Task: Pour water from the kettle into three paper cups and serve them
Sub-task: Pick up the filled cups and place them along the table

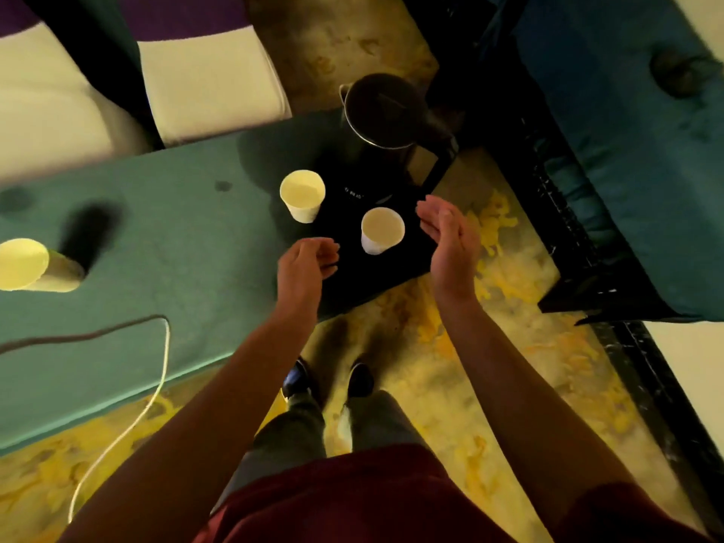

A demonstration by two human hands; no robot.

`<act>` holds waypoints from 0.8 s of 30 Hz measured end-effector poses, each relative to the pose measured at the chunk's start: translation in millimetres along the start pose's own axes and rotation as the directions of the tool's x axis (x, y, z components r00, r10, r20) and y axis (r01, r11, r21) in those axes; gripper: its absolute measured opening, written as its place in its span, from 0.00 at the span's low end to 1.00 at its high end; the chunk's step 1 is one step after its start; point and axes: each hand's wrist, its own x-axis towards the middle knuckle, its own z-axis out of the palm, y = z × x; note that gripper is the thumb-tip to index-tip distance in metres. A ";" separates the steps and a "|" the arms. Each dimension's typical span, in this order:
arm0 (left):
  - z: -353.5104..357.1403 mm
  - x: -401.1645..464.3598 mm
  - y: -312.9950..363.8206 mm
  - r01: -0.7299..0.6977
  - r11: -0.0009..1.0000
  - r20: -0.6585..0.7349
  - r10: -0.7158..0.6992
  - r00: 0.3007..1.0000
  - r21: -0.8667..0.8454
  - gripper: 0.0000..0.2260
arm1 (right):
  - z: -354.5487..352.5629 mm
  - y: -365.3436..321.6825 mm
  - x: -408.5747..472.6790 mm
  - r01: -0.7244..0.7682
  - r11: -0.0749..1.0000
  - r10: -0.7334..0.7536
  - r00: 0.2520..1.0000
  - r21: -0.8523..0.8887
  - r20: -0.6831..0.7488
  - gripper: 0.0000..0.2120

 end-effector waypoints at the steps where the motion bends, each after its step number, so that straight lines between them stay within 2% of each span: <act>1: 5.6 5.8 -7.3 0.023 1.000 -0.003 -0.023 1.000 0.012 0.13 | -1.9 11.5 5.1 -0.021 1.000 0.021 1.000 -0.004 0.016 0.17; 3: 16.2 16.0 -22.4 0.032 0.999 -0.015 -0.032 0.999 0.012 0.13 | -3.4 35.7 17.1 -0.048 0.999 0.050 0.997 -0.025 0.052 0.19; 8: 48.2 48.9 -42.9 -0.061 0.998 -0.095 0.060 0.994 -0.004 0.14 | 3.5 85.9 54.3 -0.087 0.996 0.087 0.986 -0.004 0.145 0.19; 12: 67.7 62.8 -53.1 -0.110 0.994 -0.158 0.111 0.981 0.017 0.14 | 7.7 104.5 65.0 -0.062 0.998 0.061 0.979 -0.001 0.193 0.18; 20: 78.9 66.0 -61.3 -0.057 0.998 -0.234 0.055 0.971 0.000 0.14 | 16.1 114.4 73.8 -0.039 0.999 0.042 0.949 -0.014 0.312 0.20; 24: 77.3 64.3 -64.5 -0.034 0.999 -0.256 0.034 0.966 0.007 0.15 | 22.4 112.2 77.3 -0.087 0.996 0.079 0.933 0.007 0.352 0.19</act>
